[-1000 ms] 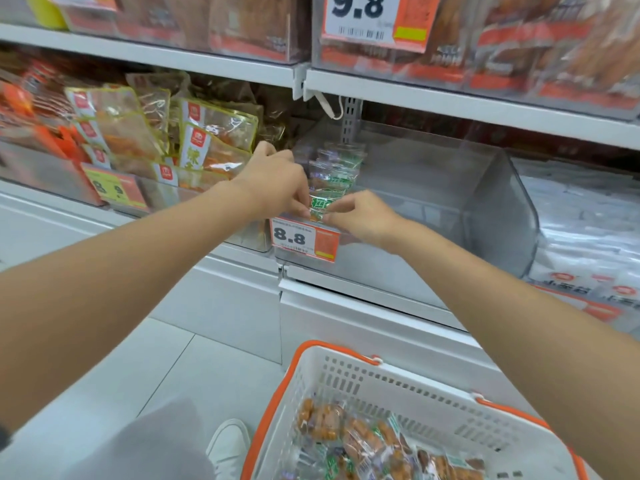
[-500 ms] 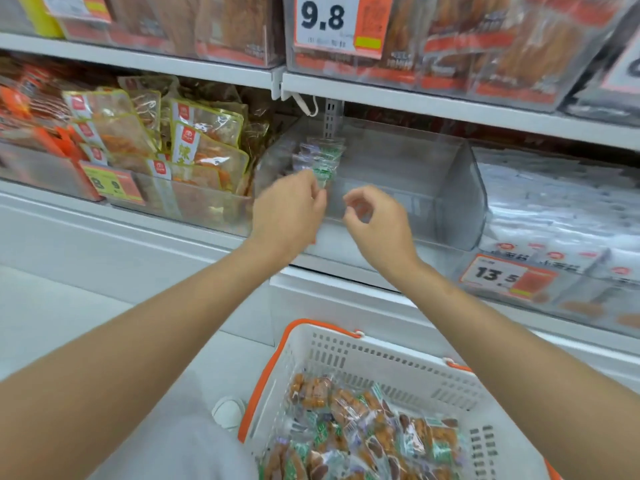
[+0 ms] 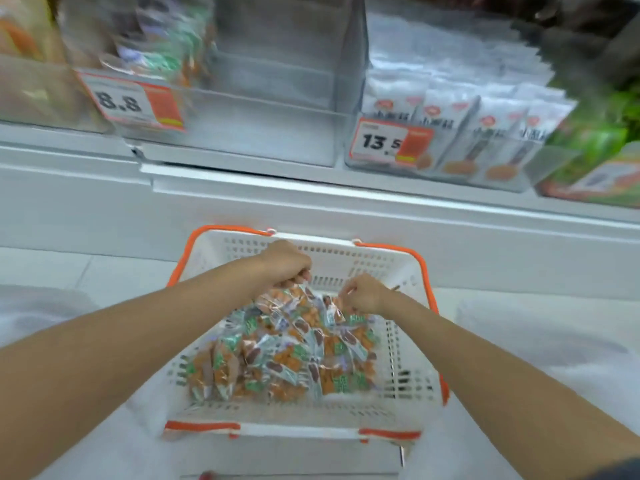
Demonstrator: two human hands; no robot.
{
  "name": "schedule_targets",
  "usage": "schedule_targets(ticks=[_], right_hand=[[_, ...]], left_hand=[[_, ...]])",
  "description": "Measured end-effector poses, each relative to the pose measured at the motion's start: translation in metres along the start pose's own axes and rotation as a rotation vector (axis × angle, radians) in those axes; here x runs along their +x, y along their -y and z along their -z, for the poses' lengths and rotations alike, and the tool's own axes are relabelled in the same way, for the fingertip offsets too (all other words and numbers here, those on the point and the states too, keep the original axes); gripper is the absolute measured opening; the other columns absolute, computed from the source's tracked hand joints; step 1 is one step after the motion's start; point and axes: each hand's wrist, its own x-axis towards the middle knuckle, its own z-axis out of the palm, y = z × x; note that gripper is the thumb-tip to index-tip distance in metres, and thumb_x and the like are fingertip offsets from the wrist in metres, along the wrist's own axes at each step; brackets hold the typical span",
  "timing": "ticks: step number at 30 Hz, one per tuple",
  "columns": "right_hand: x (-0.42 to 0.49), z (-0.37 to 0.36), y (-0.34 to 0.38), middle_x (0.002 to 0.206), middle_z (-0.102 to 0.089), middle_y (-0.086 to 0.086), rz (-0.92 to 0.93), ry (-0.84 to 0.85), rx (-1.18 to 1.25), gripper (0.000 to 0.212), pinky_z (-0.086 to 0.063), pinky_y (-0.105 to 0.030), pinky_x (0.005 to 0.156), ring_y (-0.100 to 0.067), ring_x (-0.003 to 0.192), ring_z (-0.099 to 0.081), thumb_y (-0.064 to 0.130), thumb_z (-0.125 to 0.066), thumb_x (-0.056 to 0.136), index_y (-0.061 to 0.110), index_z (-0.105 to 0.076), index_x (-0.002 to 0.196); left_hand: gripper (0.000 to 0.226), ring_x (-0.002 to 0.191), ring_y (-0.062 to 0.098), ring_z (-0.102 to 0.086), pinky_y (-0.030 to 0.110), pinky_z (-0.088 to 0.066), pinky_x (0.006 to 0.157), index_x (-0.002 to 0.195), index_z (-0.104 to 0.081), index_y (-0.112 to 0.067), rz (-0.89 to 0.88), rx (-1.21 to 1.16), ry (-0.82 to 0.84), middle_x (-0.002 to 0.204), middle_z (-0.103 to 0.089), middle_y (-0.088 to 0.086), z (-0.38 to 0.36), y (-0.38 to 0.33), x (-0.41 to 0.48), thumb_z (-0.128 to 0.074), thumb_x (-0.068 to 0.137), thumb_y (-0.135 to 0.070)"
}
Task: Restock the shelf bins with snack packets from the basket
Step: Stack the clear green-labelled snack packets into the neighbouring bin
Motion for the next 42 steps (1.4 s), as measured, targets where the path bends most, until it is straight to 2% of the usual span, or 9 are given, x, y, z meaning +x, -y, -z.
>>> schedule_targets(ticks=[5,9,16,20,27,31,35,39,42], right_hand=[[0.046,-0.03,-0.061,0.132,-0.056,-0.019,-0.113,-0.08,-0.22,0.042,-0.049,-0.038,0.095,-0.03,0.114,-0.057,0.022,-0.062,0.09,0.005,-0.058,0.128],[0.076,-0.061,-0.091,0.163,0.001,-0.008,-0.074,-0.047,-0.463,0.084,-0.024,-0.056,0.115,-0.032,0.15,-0.001,0.033,-0.063,0.092,0.023,-0.008,0.155],[0.069,-0.114,-0.095,0.153,-0.022,-0.021,-0.099,-0.14,-0.693,0.087,-0.033,-0.05,0.111,-0.041,0.141,-0.022,0.006,-0.066,0.082,0.015,-0.013,0.15],[0.07,-0.116,-0.098,0.16,-0.006,-0.02,-0.194,-0.08,-0.671,0.094,-0.029,-0.056,0.112,-0.042,0.148,-0.007,0.003,-0.07,0.078,0.015,-0.013,0.152],[0.059,-0.082,-0.068,0.094,-0.071,-0.013,-0.209,-0.197,0.034,0.054,-0.057,-0.044,0.081,-0.026,0.081,-0.069,0.041,-0.041,0.096,0.009,-0.037,0.14],[0.03,-0.034,0.001,0.073,-0.072,-0.011,-0.248,0.067,0.64,0.04,-0.056,-0.044,0.082,-0.028,0.076,-0.064,0.029,-0.034,0.099,0.004,-0.06,0.082],[-0.014,0.009,0.059,0.118,-0.063,-0.026,-0.29,0.306,0.805,0.061,-0.056,-0.033,0.074,-0.032,0.096,-0.067,0.046,-0.031,0.099,-0.005,-0.048,0.128],[-0.057,0.044,0.082,0.113,-0.067,-0.026,-0.199,0.442,0.79,0.09,-0.057,-0.033,0.074,-0.031,0.094,-0.071,0.072,-0.016,0.093,0.003,-0.017,0.151],[-0.074,0.058,0.086,0.097,-0.07,-0.018,-0.113,0.265,0.603,0.093,-0.056,-0.035,0.074,-0.026,0.079,-0.067,0.079,-0.019,0.088,0.004,-0.039,0.139]], left_hand=[[0.019,0.048,0.015,-0.045,0.02,-0.037,0.044,0.075,-0.064,0.001,0.068,0.036,0.024,0.062,-0.057,0.01,-0.007,0.02,0.008,-0.054,0.09,-0.006],[0.018,0.056,0.018,-0.046,0.024,-0.039,0.051,0.089,-0.068,0.006,0.122,0.049,0.035,0.071,-0.059,0.013,-0.01,0.03,0.016,-0.056,0.091,-0.007],[0.014,0.053,0.014,-0.048,0.021,-0.041,0.049,0.084,-0.064,-0.001,0.183,0.059,-0.006,0.078,-0.063,0.013,-0.01,0.041,0.023,-0.057,0.093,-0.009],[0.014,0.059,0.016,-0.05,0.024,-0.042,0.055,0.087,-0.064,0.0,0.186,0.057,0.014,0.083,-0.065,0.016,-0.013,0.042,0.023,-0.055,0.094,-0.009],[0.018,0.056,0.016,-0.047,0.02,-0.037,0.047,0.1,-0.066,0.007,0.114,0.086,0.029,0.08,-0.063,0.016,-0.012,0.028,0.015,-0.053,0.091,-0.002],[0.014,0.078,0.021,-0.056,0.029,-0.052,0.068,0.101,-0.065,-0.003,0.024,0.081,0.052,0.093,-0.061,0.012,-0.005,0.012,0.001,-0.064,0.087,-0.003],[0.056,0.111,0.017,-0.05,0.029,-0.043,0.087,0.131,-0.053,-0.015,-0.143,0.16,0.042,0.12,-0.046,-0.002,0.005,-0.004,-0.013,-0.078,0.081,-0.022],[0.046,0.083,0.017,-0.065,0.025,-0.057,0.065,0.129,-0.056,-0.009,-0.269,-0.07,0.016,0.121,-0.06,0.012,0.014,-0.014,-0.02,-0.071,0.088,-0.025],[0.055,0.069,0.016,-0.064,0.02,-0.056,0.057,0.141,-0.044,-0.006,-0.219,-0.286,0.027,0.133,-0.053,0.011,0.023,-0.023,-0.021,-0.062,0.095,-0.031]])
